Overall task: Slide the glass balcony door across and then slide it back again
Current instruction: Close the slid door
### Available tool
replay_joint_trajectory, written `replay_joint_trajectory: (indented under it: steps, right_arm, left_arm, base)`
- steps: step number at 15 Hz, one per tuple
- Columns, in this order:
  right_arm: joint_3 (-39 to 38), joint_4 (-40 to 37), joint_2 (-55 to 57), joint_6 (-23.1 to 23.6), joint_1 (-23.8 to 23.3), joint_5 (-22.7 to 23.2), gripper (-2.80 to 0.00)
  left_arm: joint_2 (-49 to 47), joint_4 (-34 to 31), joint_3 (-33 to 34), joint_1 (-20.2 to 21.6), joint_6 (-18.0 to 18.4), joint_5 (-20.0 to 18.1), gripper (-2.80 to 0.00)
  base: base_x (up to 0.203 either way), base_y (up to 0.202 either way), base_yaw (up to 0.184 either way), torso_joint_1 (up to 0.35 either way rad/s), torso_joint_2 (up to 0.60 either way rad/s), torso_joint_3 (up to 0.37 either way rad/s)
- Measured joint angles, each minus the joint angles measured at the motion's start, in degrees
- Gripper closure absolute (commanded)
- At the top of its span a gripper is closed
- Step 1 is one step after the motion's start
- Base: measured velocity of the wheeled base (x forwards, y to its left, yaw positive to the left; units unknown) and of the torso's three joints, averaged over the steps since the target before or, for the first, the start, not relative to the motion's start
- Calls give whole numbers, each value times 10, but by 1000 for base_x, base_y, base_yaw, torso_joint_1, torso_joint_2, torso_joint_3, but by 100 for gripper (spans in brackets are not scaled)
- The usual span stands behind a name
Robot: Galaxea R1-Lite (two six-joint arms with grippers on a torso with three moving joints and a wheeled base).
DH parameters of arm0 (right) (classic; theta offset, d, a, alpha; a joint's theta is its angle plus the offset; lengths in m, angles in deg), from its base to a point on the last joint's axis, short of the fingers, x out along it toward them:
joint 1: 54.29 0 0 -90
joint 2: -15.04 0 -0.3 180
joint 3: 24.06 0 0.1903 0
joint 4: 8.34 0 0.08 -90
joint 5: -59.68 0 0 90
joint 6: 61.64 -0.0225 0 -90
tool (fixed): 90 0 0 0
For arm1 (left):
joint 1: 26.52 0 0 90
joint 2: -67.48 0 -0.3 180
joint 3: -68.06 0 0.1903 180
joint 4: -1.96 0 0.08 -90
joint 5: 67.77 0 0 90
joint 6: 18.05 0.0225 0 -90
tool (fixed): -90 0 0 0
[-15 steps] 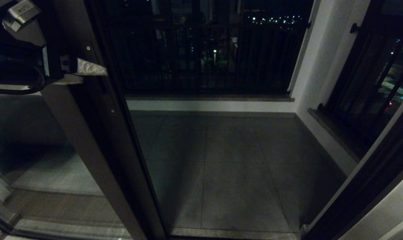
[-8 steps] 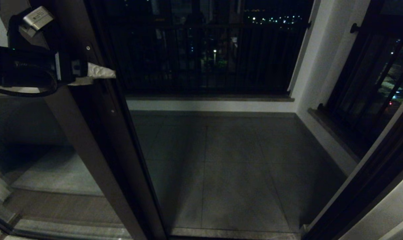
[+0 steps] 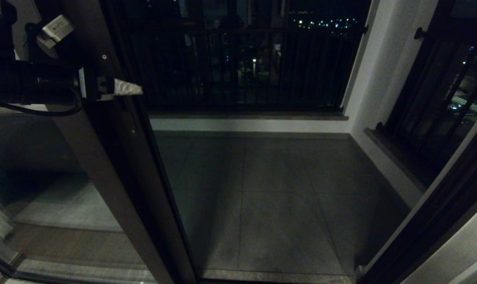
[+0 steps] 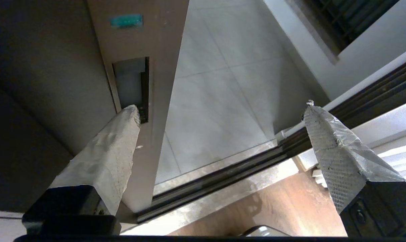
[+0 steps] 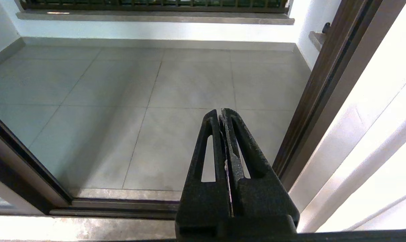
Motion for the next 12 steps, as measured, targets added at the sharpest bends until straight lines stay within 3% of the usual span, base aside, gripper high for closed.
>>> replay_joint_trajectory:
  steps: [12]
  right_arm:
    - [0, 0, 0, 0, 0, 0, 0]
  left_arm:
    - [-10, 38, 11, -17, 0, 2, -280]
  base:
    - [0, 0, 0, 0, 0, 0]
